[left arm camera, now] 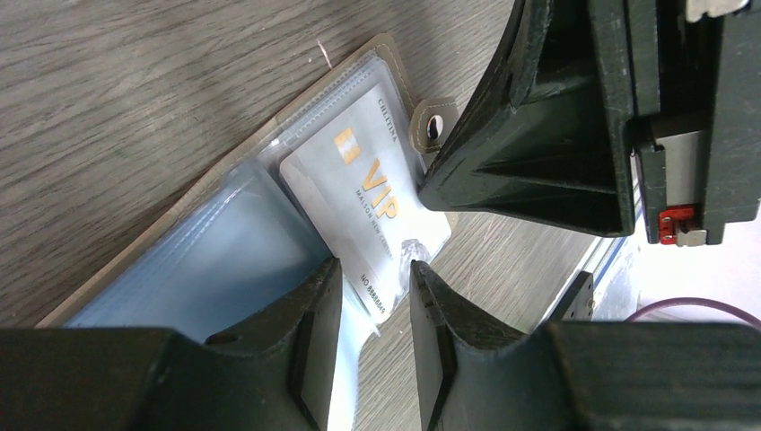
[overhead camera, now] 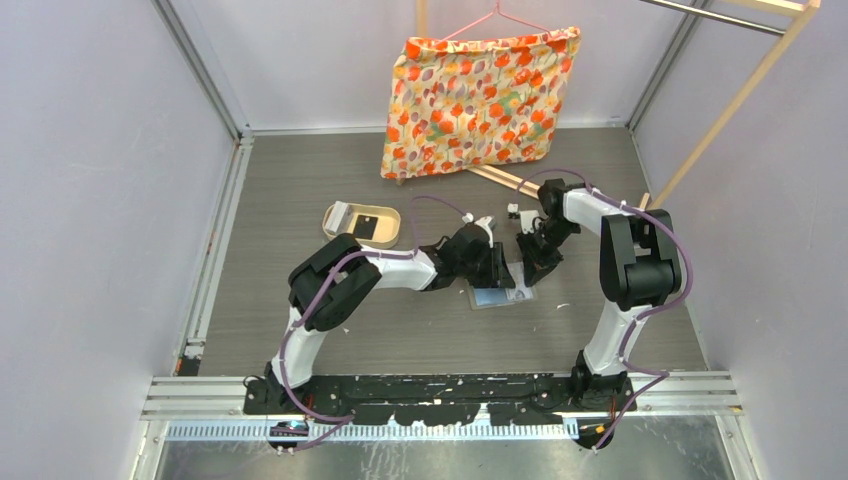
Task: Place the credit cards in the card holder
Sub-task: Insert the credit card into the card holder.
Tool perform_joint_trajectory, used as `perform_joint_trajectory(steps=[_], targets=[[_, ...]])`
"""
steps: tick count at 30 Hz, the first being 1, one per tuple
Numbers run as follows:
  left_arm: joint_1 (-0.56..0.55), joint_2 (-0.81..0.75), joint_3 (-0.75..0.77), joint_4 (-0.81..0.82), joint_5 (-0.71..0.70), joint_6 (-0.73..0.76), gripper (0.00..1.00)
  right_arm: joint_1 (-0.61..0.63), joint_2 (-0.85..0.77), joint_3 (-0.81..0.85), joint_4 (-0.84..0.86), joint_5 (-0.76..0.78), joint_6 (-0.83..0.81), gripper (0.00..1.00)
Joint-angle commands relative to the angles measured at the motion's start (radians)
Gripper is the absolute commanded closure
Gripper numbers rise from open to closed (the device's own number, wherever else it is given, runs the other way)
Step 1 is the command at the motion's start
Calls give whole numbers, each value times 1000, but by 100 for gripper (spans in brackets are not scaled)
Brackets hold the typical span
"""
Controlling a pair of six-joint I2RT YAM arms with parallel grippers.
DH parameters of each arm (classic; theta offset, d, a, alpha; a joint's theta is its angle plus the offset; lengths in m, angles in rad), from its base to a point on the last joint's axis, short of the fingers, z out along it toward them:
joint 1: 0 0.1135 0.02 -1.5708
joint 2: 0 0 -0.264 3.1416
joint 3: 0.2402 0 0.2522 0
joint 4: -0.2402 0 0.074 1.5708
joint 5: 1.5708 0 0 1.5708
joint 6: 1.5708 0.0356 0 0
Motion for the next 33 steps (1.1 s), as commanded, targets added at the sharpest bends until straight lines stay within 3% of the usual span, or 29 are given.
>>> perform_joint_trajectory(steps=[1, 7, 12, 21, 28, 33], targets=[[-11, -1, 12, 76, 32, -16, 64, 16, -1, 22, -1, -89, 5, 89], [-3, -8, -40, 210, 66, -83, 63, 8, -42, 28, -7, -107, 0, 88], [5, -16, -53, 196, 57, -67, 59, -38, -129, 26, -6, -106, -12, 85], [29, -140, -139, 164, 22, 24, 53, -68, -186, 16, -22, -273, -45, 81], [42, -264, -236, 158, -27, 151, 54, -60, -165, -3, 21, -388, 8, 84], [65, -292, -325, 205, -18, 216, 64, -16, -150, -32, 110, -388, 97, 91]])
